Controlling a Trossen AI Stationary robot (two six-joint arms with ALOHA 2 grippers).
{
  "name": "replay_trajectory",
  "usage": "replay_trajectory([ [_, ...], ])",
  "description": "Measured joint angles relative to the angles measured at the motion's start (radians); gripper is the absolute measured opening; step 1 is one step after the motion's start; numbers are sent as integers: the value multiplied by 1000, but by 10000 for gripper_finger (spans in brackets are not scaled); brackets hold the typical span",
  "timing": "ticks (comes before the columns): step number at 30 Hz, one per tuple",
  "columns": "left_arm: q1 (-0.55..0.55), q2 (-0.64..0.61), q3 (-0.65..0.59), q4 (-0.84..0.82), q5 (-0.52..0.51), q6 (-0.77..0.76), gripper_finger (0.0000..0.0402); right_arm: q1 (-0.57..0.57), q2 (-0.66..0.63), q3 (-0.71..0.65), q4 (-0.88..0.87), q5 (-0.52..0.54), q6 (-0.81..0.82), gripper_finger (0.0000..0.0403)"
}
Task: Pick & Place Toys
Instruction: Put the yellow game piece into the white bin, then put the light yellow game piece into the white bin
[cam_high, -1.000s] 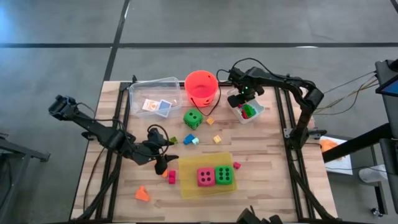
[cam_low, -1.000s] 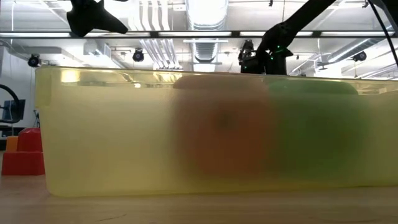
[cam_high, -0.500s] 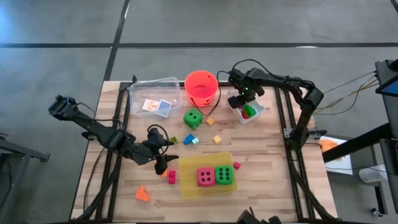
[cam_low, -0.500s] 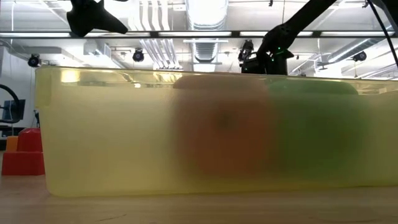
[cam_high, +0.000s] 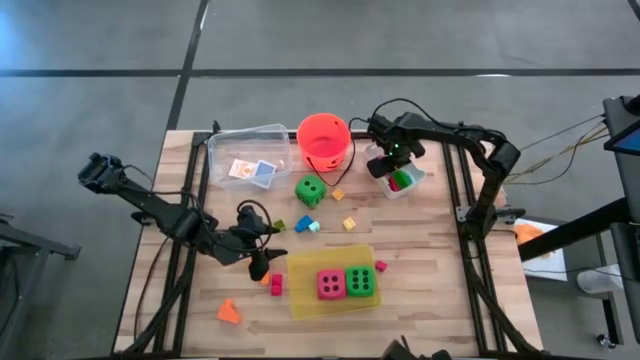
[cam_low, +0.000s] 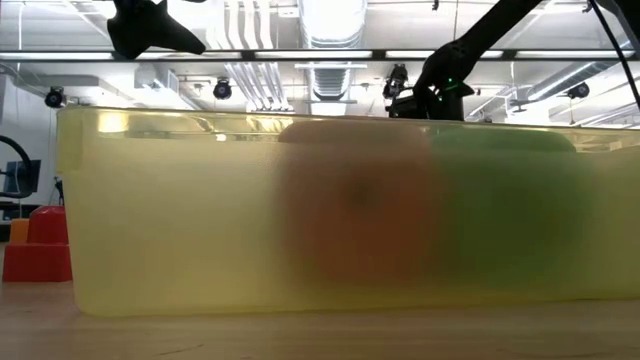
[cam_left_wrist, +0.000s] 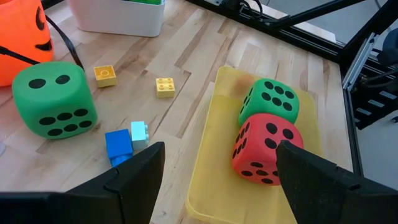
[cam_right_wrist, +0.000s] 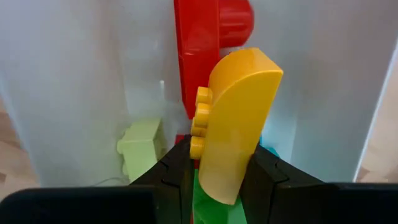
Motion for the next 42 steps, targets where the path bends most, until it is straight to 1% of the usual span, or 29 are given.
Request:
replay_trajectory([
  [6, 0, 0, 0, 0, 0, 0, 296, -1, -1, -21, 8, 4, 0, 86],
  [8, 0, 0, 0, 0, 0, 0, 296, 0, -1, -22, 10, 5, 0, 106],
  [12, 0, 0, 0, 0, 0, 0, 296, 0, -1, -23, 9, 4, 0, 163],
  [14, 0, 0, 0, 0, 0, 0, 297, 0, -1, -23, 9, 8, 0, 182],
  [18, 0, 0, 0, 0, 0, 0, 297, 0, -1, -23, 16, 11, 0, 207],
  [23, 0, 0, 0, 0, 0, 0, 297, 0, -1, -23, 22, 11, -1, 228],
  [28, 0, 0, 0, 0, 0, 0, 297, -1, -1, -16, 19, 12, -6, 243],
  [36, 0, 0, 0, 0, 0, 0, 297, 0, -14, 46, -59, 12, -12, 245],
  [42, 0, 0, 0, 0, 0, 0, 297, 0, -39, 52, -87, 14, -49, 245],
])
